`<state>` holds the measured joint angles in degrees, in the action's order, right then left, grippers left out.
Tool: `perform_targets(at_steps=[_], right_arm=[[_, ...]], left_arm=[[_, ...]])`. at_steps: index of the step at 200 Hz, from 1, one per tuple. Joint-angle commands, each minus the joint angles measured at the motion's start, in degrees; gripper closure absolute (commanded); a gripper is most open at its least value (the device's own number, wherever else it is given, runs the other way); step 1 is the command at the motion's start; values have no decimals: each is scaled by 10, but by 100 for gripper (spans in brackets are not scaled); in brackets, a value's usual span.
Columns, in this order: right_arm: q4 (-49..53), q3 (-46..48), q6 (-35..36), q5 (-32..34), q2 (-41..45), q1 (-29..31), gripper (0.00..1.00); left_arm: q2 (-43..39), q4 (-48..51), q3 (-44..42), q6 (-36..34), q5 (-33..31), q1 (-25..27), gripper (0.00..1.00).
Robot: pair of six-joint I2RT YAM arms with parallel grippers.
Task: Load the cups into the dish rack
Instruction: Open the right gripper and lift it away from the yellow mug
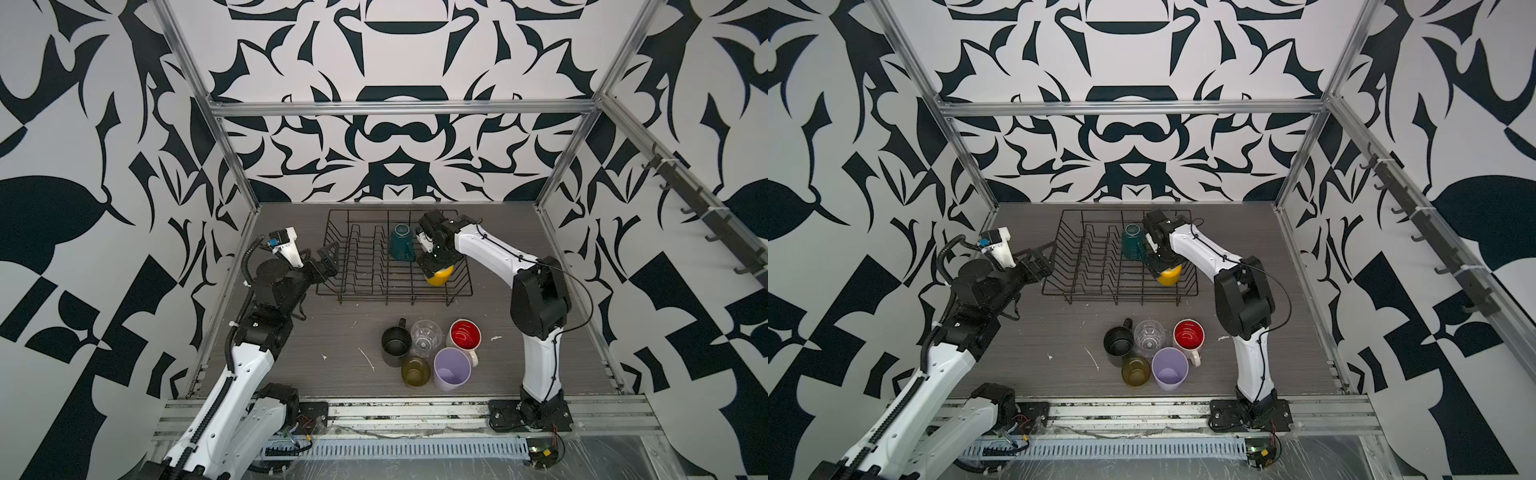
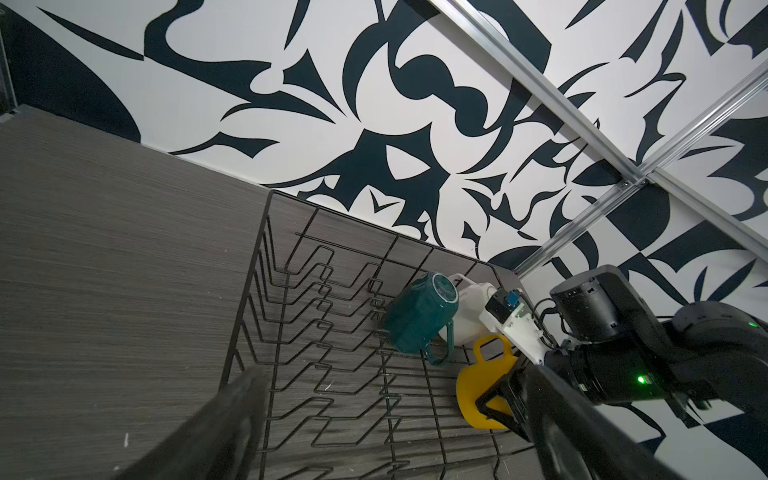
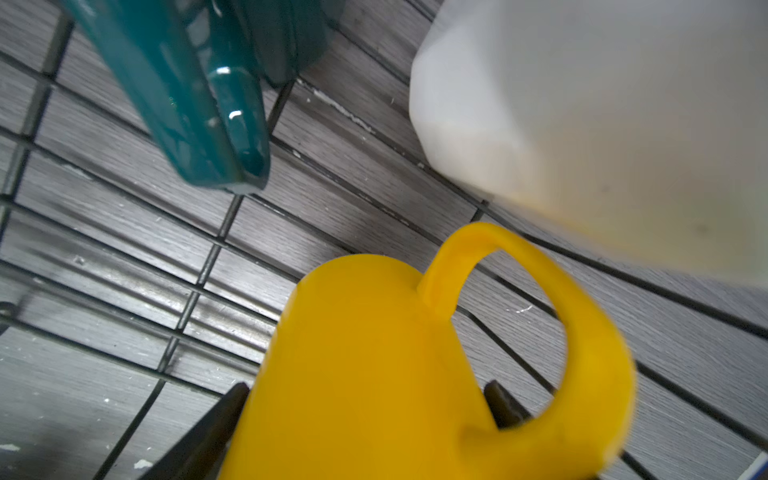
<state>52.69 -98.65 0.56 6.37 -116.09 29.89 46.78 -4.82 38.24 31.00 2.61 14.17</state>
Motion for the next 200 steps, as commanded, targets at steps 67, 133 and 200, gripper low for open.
perform_targets(at_steps=[67, 133, 200], right_arm=[[-9, -27, 2, -1, 23, 3, 6], [-35, -6, -5, -2, 73, 3, 6], [-89, 84, -35, 1, 207, -14, 7]], left_arm=[[-12, 2, 15, -6, 0, 0, 1], [-14, 0, 15, -1, 1, 0, 0], [2, -16, 15, 3, -4, -1, 1]])
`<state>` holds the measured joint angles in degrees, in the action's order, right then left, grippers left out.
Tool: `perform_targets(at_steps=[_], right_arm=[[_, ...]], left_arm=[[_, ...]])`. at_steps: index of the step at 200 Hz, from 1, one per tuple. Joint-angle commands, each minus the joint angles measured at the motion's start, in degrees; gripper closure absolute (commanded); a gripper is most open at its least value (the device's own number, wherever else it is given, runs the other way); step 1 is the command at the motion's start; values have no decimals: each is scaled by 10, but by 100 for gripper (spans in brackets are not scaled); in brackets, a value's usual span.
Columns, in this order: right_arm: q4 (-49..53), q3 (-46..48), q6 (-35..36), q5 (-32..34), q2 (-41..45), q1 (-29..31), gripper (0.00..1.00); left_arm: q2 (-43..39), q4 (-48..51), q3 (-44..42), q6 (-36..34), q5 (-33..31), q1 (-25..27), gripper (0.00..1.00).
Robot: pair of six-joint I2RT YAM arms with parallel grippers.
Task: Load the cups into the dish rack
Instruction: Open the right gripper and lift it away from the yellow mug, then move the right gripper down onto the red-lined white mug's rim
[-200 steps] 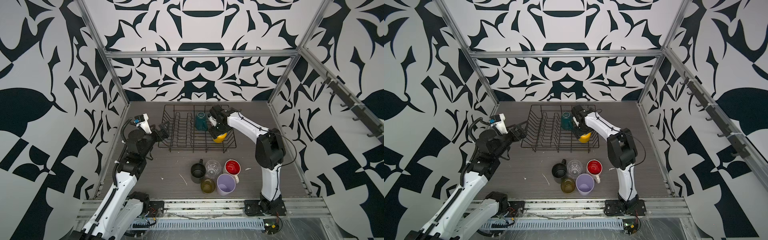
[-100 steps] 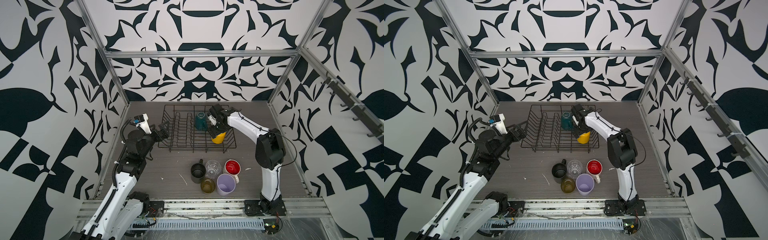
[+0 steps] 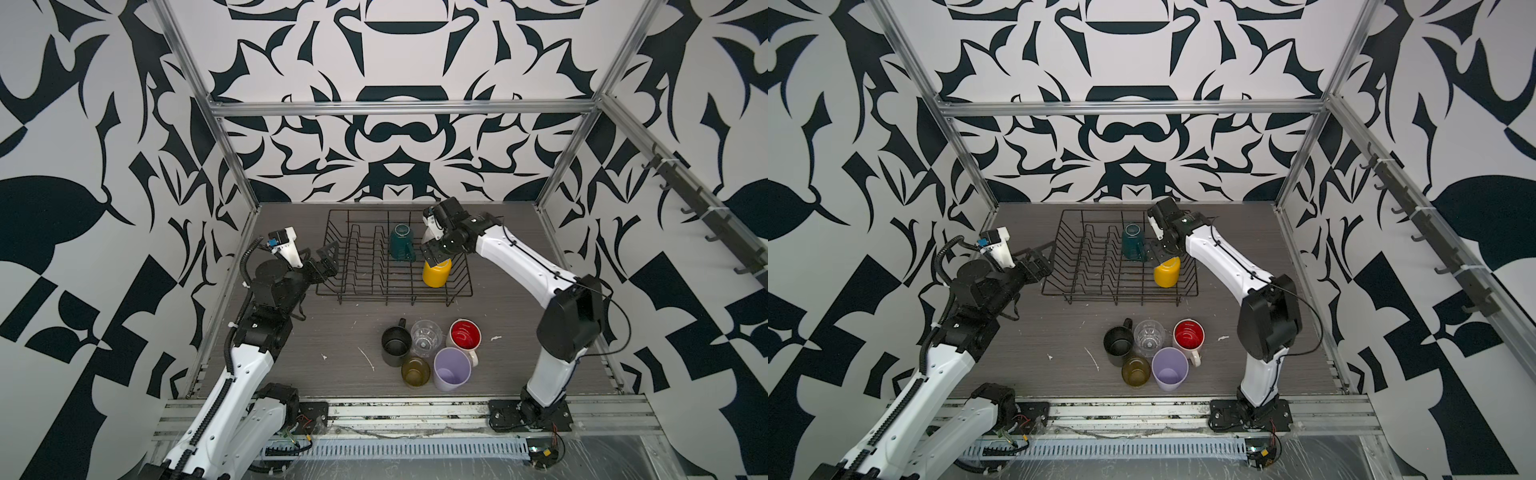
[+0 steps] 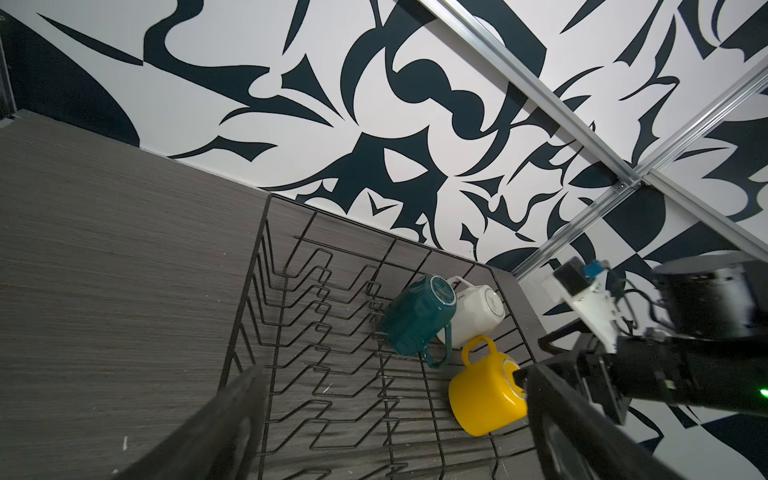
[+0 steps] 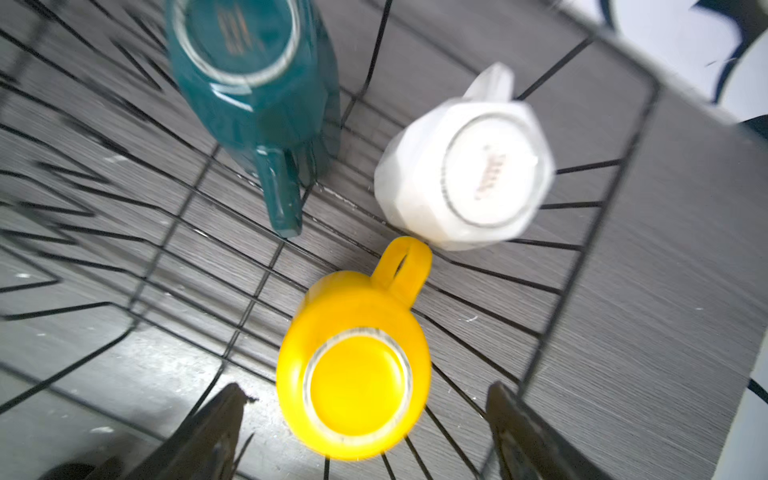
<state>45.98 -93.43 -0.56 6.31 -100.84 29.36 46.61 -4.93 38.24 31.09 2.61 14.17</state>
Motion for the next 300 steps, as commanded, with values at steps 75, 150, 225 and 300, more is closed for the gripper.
perform_targets(at_steps=[75, 150, 225, 300], right_arm=[[79, 195, -80, 26, 243, -19, 16], [134, 306, -177, -8, 339, 15, 43], [102, 400, -260, -31, 347, 45, 47], [23, 485, -311, -11, 339, 56, 60]], left_arm=[[33, -26, 32, -38, -17, 0, 1], [45, -56, 23, -36, -9, 0, 0], [41, -67, 14, -36, -6, 0, 1], [39, -67, 5, -37, -9, 0, 1]])
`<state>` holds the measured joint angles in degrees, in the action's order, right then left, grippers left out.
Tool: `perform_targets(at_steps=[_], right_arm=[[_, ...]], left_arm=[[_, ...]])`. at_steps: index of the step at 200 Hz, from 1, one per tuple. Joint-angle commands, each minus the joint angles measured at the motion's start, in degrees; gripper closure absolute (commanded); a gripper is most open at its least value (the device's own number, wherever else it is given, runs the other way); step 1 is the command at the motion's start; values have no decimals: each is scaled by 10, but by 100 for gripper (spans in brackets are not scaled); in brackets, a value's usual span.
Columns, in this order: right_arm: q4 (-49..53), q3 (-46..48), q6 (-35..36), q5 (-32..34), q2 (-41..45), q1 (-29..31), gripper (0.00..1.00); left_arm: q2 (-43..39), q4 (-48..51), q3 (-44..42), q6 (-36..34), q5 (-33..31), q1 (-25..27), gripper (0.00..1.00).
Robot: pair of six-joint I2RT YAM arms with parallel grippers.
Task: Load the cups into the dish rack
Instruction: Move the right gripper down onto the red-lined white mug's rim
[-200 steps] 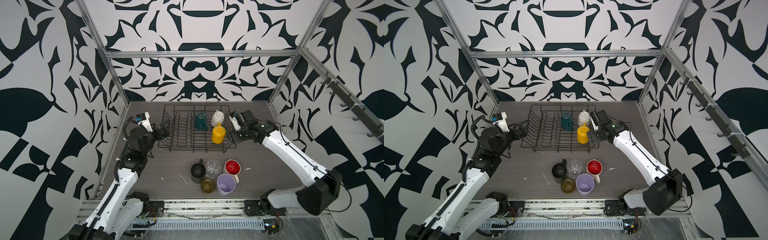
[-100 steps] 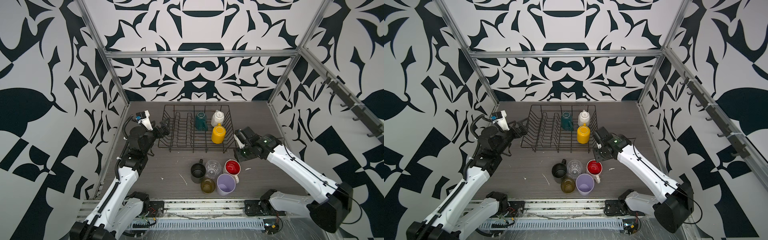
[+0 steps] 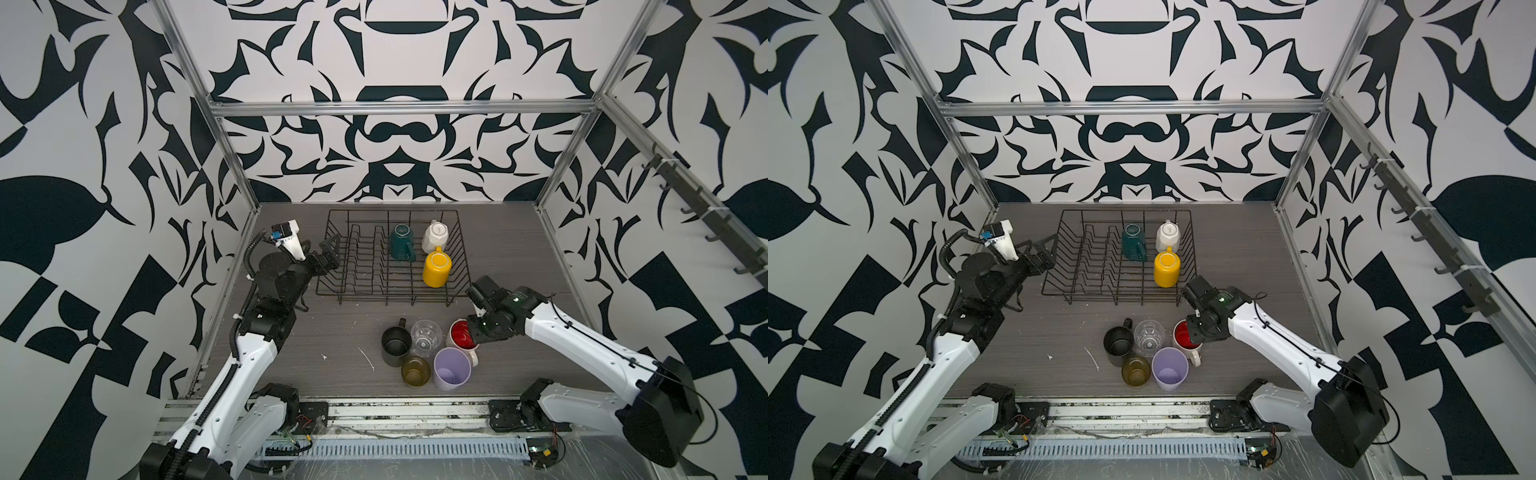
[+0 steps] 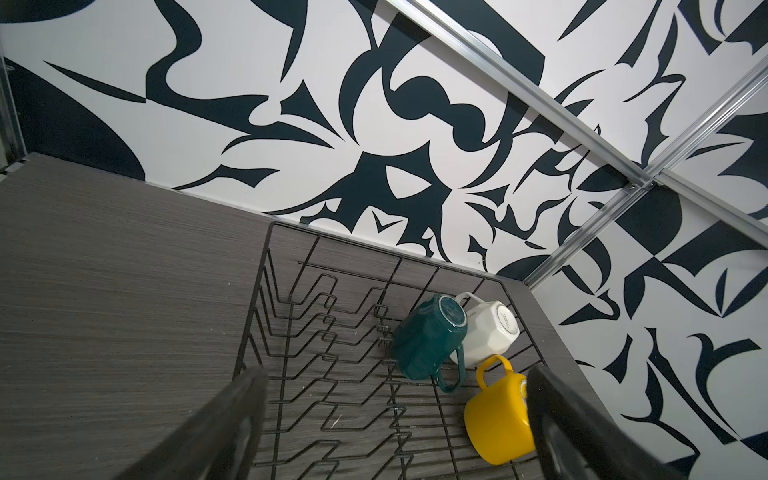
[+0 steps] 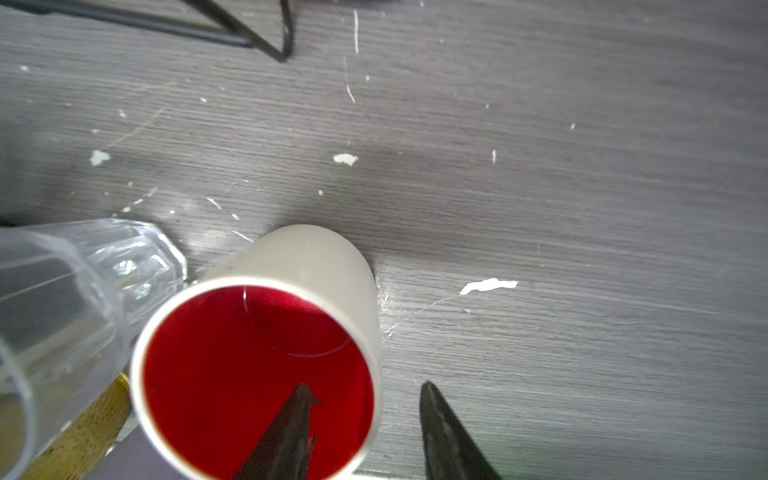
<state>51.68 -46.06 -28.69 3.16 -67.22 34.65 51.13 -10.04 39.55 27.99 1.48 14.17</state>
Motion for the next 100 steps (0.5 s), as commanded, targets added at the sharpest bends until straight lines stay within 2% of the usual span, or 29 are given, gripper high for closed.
perform_targets(at_steps=[1, 69, 98, 100], right_arm=[[-34, 12, -30, 21, 2, 3, 60], [-60, 43, -62, 71, -17, 5, 75], [-79, 55, -72, 74, -17, 5, 86], [-79, 54, -72, 89, -18, 5, 87]], left_arm=[[-6, -16, -8, -6, 3, 0, 1], [-1, -19, -8, -8, 2, -1, 1], [2, -21, -8, -10, 3, 0, 0], [2, -21, -8, -10, 2, 0, 1]])
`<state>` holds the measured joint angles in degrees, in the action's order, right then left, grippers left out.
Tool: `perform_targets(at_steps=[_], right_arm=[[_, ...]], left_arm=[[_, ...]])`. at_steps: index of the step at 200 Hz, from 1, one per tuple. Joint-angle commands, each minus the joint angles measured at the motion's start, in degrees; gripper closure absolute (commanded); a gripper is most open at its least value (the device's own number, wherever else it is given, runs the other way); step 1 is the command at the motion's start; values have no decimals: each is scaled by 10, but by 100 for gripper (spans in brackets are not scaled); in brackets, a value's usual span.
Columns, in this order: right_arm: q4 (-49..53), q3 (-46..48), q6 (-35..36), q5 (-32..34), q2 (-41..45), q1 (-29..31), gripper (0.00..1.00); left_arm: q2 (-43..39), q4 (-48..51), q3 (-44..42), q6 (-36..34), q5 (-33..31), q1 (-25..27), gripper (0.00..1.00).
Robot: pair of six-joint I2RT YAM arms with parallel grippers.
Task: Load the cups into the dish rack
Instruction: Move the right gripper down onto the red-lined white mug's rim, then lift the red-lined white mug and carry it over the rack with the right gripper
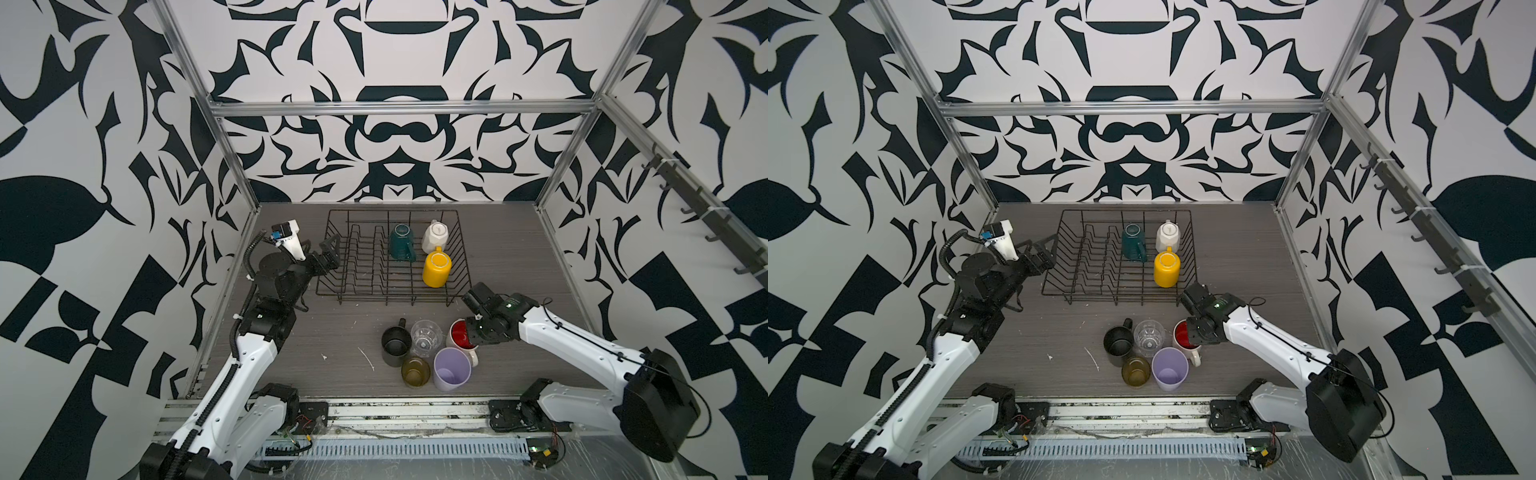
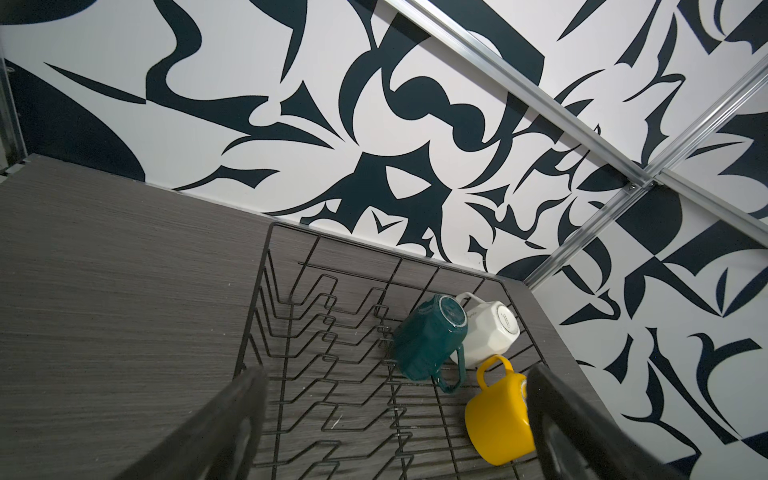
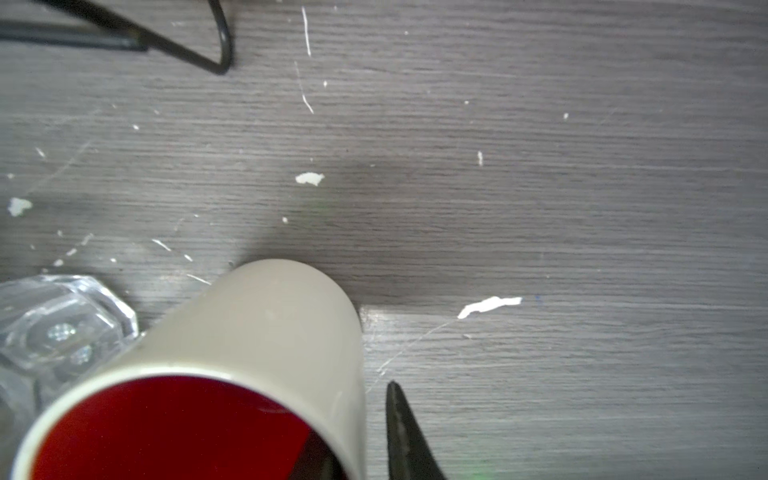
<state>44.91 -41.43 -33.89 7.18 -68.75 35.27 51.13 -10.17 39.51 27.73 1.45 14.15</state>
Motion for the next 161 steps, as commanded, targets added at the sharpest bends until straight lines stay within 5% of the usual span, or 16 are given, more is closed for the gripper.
perform_targets(at_steps=[1, 34, 100, 161], right_arm=[[-11, 7, -20, 52, -2, -1, 88], [21, 10, -39, 89, 9, 0, 100], [92, -2, -100, 190, 100, -5, 100], [85, -46, -9, 227, 187, -133, 100]], left_arm=[[2, -20, -8, -7, 2, 0, 1], [8, -20, -4, -13, 5, 0, 1], [29, -37, 5, -10, 11, 0, 1], [51, -68, 17, -4, 25, 0, 1]])
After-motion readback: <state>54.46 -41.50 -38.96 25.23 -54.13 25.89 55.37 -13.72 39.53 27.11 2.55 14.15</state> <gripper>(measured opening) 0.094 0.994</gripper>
